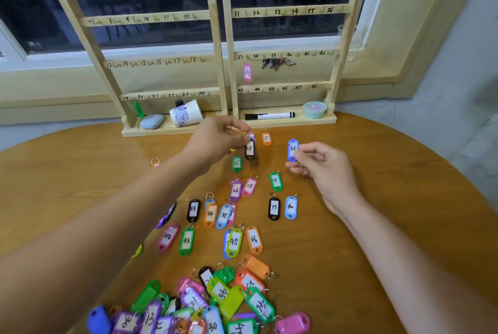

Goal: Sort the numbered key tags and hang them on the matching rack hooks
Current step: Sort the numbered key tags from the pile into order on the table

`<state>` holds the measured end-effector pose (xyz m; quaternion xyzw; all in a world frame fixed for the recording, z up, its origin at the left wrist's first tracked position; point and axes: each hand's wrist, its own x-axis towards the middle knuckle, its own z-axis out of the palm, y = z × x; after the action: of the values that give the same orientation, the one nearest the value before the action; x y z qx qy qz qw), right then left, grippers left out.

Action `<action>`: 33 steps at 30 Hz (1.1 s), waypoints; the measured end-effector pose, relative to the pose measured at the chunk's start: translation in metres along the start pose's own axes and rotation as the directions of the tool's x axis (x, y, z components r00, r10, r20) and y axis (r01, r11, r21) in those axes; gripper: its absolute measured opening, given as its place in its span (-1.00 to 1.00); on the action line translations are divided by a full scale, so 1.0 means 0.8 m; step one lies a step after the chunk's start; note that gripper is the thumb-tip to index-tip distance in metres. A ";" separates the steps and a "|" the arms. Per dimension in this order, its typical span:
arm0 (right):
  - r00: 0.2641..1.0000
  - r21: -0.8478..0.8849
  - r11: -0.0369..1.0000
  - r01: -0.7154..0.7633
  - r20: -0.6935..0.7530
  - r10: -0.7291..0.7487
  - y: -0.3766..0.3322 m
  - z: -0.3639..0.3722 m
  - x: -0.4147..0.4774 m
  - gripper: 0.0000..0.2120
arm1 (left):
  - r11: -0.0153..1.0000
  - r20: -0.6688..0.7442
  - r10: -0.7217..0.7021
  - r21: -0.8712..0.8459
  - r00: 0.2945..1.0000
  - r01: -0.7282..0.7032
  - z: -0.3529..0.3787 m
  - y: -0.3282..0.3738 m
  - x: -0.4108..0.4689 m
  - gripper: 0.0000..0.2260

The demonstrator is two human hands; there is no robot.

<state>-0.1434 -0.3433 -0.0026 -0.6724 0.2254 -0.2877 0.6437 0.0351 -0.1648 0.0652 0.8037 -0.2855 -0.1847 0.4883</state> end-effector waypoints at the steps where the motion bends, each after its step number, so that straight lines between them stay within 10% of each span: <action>1: 1.000 -0.013 1.000 0.004 0.000 -0.004 0.000 0.000 0.000 -0.93 | 1.000 -0.002 0.000 0.009 1.000 0.000 0.003 0.003 0.007 -0.87; 33: 0.997 -0.219 0.973 0.069 -0.004 -0.071 0.011 0.005 -0.001 -0.92 | 0.995 0.130 -0.090 0.064 0.987 0.082 0.007 -0.017 -0.033 -0.80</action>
<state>-0.1407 -0.3409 -0.0112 -0.7448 0.2357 -0.2876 0.5541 0.0153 -0.1464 0.0514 0.8153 -0.2877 -0.2501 0.4359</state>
